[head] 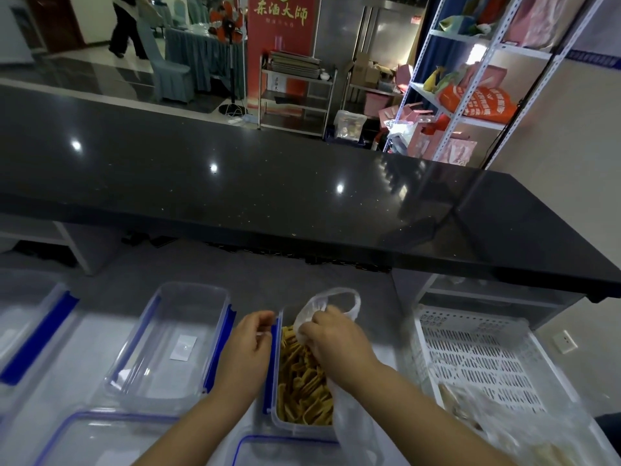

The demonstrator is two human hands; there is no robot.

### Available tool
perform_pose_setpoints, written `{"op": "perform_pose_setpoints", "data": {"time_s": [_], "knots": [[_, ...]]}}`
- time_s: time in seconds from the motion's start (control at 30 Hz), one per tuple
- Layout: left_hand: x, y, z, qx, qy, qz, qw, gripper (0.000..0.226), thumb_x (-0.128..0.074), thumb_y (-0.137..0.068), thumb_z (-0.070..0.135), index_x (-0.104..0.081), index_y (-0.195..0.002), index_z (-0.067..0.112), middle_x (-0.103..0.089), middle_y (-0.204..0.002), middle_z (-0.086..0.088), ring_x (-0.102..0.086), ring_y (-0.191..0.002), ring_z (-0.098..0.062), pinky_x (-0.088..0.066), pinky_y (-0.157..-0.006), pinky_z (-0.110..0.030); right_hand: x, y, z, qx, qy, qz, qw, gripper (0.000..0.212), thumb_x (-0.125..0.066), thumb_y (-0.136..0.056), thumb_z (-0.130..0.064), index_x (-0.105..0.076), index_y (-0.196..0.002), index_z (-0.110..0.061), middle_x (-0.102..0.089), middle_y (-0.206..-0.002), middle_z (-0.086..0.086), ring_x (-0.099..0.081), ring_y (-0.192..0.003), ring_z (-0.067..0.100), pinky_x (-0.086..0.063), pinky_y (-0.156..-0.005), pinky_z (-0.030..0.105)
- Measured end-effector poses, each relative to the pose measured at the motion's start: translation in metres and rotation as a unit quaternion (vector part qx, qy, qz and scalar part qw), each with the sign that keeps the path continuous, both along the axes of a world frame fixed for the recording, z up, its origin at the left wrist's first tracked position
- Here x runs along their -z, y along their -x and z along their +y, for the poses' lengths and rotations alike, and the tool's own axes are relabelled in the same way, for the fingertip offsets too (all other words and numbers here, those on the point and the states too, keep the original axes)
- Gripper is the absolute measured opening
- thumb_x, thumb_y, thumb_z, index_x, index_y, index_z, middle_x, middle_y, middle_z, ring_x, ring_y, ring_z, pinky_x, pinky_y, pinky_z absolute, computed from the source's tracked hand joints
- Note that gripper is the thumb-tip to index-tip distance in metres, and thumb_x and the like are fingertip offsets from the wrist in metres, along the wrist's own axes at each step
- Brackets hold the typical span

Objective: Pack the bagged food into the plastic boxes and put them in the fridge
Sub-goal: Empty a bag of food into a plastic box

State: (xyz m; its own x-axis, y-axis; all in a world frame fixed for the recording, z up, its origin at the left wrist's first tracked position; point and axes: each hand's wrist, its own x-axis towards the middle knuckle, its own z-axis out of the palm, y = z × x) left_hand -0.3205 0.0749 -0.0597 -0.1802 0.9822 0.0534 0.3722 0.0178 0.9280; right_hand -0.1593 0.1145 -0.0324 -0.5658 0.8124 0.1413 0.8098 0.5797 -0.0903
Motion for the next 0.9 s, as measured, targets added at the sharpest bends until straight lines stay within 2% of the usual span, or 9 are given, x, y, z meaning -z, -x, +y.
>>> {"op": "perform_pose_setpoints", "data": {"time_s": [0.07,0.17,0.27,0.37,0.53,0.63,0.77,0.9], "knots": [[-0.001,0.0,0.002,-0.008,-0.002,-0.002,1.0,0.023,-0.046,-0.096,0.015,-0.051,-0.112,0.03,-0.053,-0.105,0.02,-0.05,-0.097,0.008,-0.04,-0.074,-0.009,0.002,0.002,0.01,0.004,0.006,-0.007,1.0,0.023,-0.075,-0.071,-0.008,-0.073,-0.09,-0.021,-0.064,-0.082,-0.001,-0.055,-0.08,0.015,-0.034,-0.055,0.02],[-0.004,0.001,0.003,-0.011,-0.004,-0.007,1.0,0.022,-0.046,-0.096,0.014,-0.051,-0.109,0.031,-0.053,-0.103,0.023,-0.05,-0.095,0.008,-0.039,-0.072,-0.008,0.006,0.003,0.027,0.028,0.025,-0.014,0.999,0.029,-0.054,-0.088,-0.007,-0.066,-0.113,-0.016,-0.059,-0.106,0.004,-0.047,-0.103,0.021,-0.037,-0.07,0.026],[-0.004,0.001,0.002,-0.016,0.005,-0.01,1.0,0.023,-0.046,-0.095,0.013,-0.049,-0.107,0.033,-0.051,-0.101,0.025,-0.05,-0.094,0.009,-0.039,-0.071,-0.007,0.01,0.006,0.041,0.089,0.049,0.027,0.995,0.024,-0.051,-0.092,-0.013,-0.067,-0.109,-0.018,-0.059,-0.109,0.003,-0.048,-0.105,0.02,-0.045,-0.076,0.029],[-0.002,0.0,0.001,-0.017,0.013,-0.004,1.0,0.024,-0.046,-0.095,0.013,-0.048,-0.107,0.033,-0.05,-0.1,0.025,-0.049,-0.093,0.011,-0.039,-0.069,-0.007,0.012,0.009,0.046,0.145,0.077,0.044,0.985,0.02,-0.052,-0.093,-0.017,-0.066,-0.108,-0.017,-0.059,-0.105,0.003,-0.049,-0.105,0.019,-0.041,-0.074,0.025],[0.002,0.004,0.0,-0.029,0.022,-0.009,0.999,0.023,-0.046,-0.095,0.012,-0.05,-0.112,0.027,-0.05,-0.101,0.024,-0.049,-0.093,0.01,-0.039,-0.071,-0.006,0.006,0.015,0.037,0.109,0.121,-0.02,0.986,0.023,-0.049,-0.093,-0.013,-0.066,-0.108,-0.011,-0.056,-0.109,0.009,-0.049,-0.107,0.022,-0.038,-0.071,0.027],[0.003,0.008,0.002,-0.033,0.023,-0.014,0.999,0.025,-0.045,-0.095,0.009,-0.051,-0.115,0.023,-0.053,-0.105,0.018,-0.051,-0.098,0.002,-0.038,-0.076,-0.008,-0.001,0.009,0.026,0.079,0.118,-0.056,0.988,0.023,-0.051,-0.09,-0.013,-0.067,-0.105,-0.012,-0.055,-0.109,0.01,-0.051,-0.104,0.025,-0.038,-0.069,0.029],[0.002,0.008,0.0,-0.037,0.023,-0.014,0.999,0.026,-0.043,-0.096,0.007,-0.053,-0.116,0.02,-0.055,-0.106,0.012,-0.051,-0.101,-0.003,-0.037,-0.075,-0.007,-0.015,-0.004,0.022,0.099,0.107,0.009,0.989,0.025,-0.049,-0.091,-0.018,-0.067,-0.109,-0.02,-0.058,-0.114,0.005,-0.051,-0.107,0.022,-0.041,-0.08,0.027],[0.002,0.006,-0.003,-0.026,0.034,-0.002,0.999,0.025,-0.041,-0.097,0.012,-0.053,-0.117,0.022,-0.052,-0.099,0.022,-0.051,-0.092,0.007,-0.038,-0.069,-0.005,-0.026,-0.001,0.01,0.087,0.092,0.059,0.99,0.029,-0.048,-0.094,-0.021,-0.065,-0.116,-0.027,-0.057,-0.111,0.0,-0.05,-0.105,0.017,-0.041,-0.077,0.025]]}}
